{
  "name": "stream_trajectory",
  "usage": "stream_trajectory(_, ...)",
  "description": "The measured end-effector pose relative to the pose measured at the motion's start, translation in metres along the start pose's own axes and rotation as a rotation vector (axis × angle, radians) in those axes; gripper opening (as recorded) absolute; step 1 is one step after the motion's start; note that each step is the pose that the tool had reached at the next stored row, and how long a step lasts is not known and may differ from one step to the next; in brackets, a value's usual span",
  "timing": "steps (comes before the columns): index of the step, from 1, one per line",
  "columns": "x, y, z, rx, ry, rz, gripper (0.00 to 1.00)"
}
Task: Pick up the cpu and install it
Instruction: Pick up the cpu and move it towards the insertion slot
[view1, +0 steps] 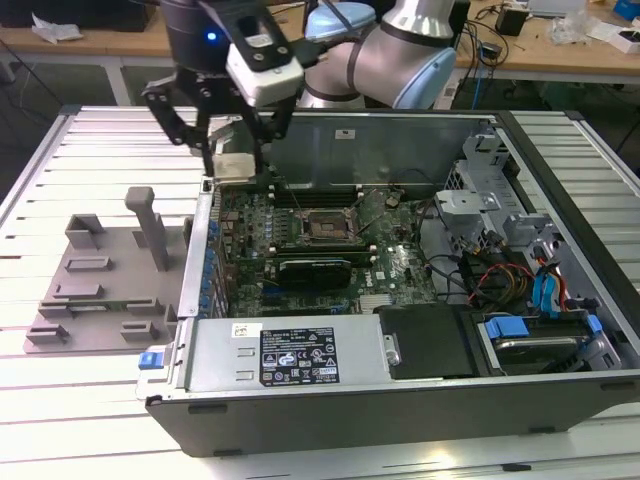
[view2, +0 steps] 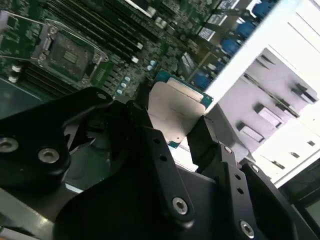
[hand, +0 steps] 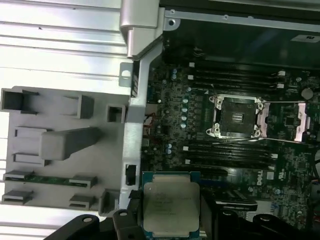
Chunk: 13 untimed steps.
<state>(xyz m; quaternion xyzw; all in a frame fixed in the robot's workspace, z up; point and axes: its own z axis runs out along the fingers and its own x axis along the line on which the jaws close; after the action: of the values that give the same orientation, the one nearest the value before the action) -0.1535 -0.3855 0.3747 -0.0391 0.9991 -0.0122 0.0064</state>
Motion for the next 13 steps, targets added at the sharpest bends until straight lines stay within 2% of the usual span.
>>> stream_trajectory(5, -0.0316, 0.0016, 0.0047, -0.0004, 0.0035, 0.000, 0.55)
stream_trajectory(13, -0.0713, 0.0034, 0.0120, -0.0009, 0.0097, -0.001, 0.55)
